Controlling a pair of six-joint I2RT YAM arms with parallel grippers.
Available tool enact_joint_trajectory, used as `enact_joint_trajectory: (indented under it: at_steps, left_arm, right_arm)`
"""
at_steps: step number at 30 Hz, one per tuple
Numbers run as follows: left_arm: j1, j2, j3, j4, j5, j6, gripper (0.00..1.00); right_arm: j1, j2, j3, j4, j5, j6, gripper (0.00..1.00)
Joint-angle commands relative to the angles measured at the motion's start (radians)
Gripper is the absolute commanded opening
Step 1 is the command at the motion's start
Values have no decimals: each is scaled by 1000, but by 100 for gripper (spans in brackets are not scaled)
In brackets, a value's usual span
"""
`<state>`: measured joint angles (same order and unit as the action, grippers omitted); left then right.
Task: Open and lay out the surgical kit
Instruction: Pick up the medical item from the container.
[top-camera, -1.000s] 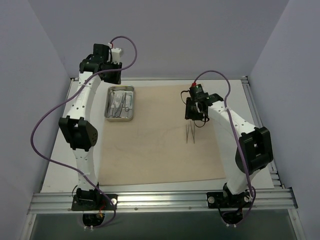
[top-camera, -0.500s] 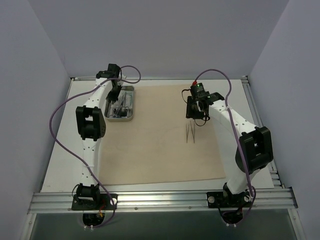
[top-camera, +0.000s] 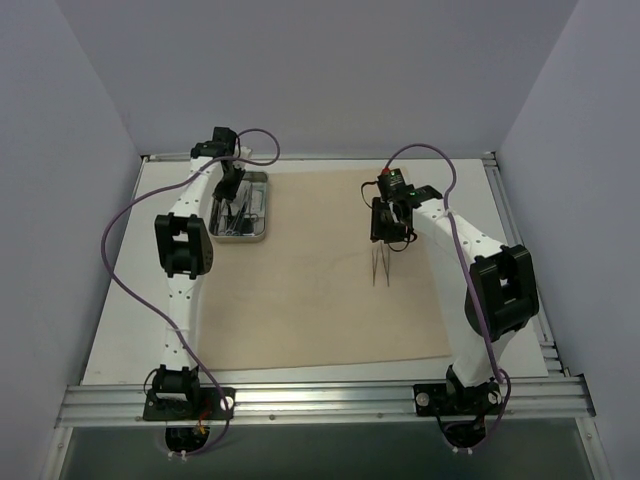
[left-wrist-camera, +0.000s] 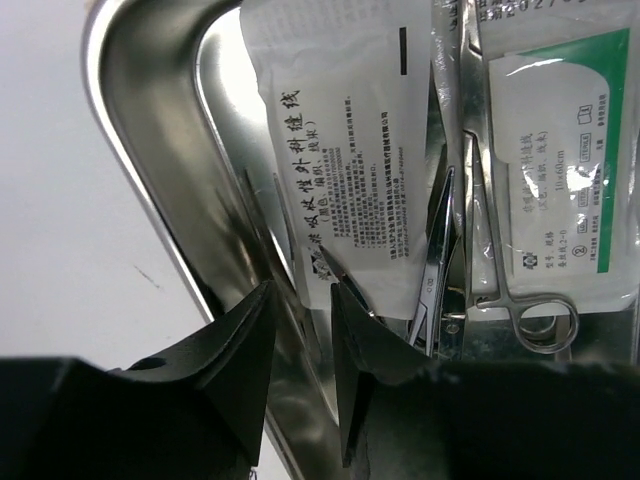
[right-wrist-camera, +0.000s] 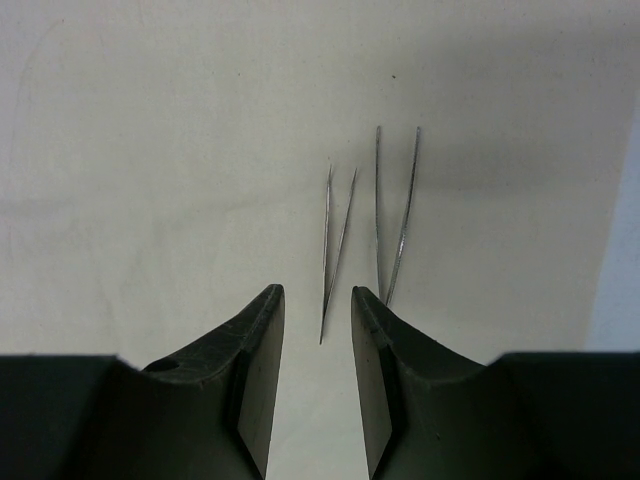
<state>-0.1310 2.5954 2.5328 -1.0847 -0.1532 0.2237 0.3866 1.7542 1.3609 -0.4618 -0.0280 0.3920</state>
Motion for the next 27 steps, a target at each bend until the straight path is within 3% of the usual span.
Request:
enact_joint_trajectory:
  at_steps: [1, 11, 18, 27]
  left_arm:
    - [7, 11, 17, 34, 53, 8, 36]
    - [10, 31, 21, 35, 37, 8, 34]
    - [10, 5, 3, 58, -55, 14, 33]
    - [10, -72, -52, 80, -11, 26, 33]
  right_arm:
    - [-8, -13, 35, -40, 5, -7, 29]
    - [-8, -18, 38, -49, 8, -4, 30]
    - [-8, -28, 24, -43, 7, -2, 30]
    - [-8, -35, 21, -40, 2, 1, 30]
